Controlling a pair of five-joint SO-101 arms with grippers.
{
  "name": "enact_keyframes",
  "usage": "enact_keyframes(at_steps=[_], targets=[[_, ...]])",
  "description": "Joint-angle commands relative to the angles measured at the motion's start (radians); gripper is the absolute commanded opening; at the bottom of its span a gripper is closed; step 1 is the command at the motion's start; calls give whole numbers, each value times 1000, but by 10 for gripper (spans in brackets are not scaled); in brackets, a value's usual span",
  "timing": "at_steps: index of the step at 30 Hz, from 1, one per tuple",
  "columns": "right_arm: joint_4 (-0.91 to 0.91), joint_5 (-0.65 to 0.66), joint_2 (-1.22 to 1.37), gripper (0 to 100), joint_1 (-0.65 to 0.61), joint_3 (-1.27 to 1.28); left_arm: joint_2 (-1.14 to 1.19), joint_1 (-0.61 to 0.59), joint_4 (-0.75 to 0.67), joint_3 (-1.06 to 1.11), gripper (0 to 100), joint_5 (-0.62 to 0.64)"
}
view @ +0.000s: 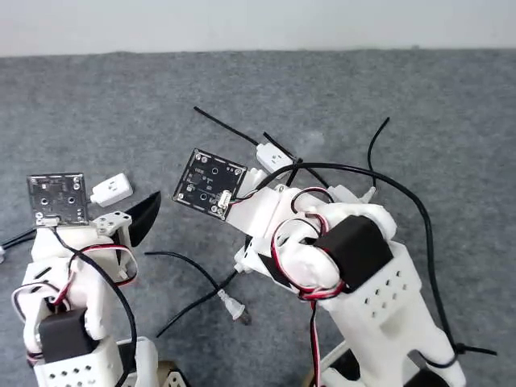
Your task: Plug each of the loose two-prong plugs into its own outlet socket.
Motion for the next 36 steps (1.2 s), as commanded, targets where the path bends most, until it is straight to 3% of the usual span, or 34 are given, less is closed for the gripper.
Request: enact_keyframes(at_steps=[1,10,18,23,31,36], targets=[[36,-11,-25,9,-5,-6,-8,-87,-5,-47,414,-17],[39,-11,-27,17,202,-138,-2,-278,-18,-38,414,-15],[39,-18,-27,177,472,-322,-6,-299,5,-13,414,-17],[41,-18,-27,125,616,-339,2,-293,60,-122,414,-15],[36,-48,-50,137,725,-344,20,-298,81,-213,414,-44],[31,-48,-104,154,727,-344,230,-298,77,-321,414,-43]])
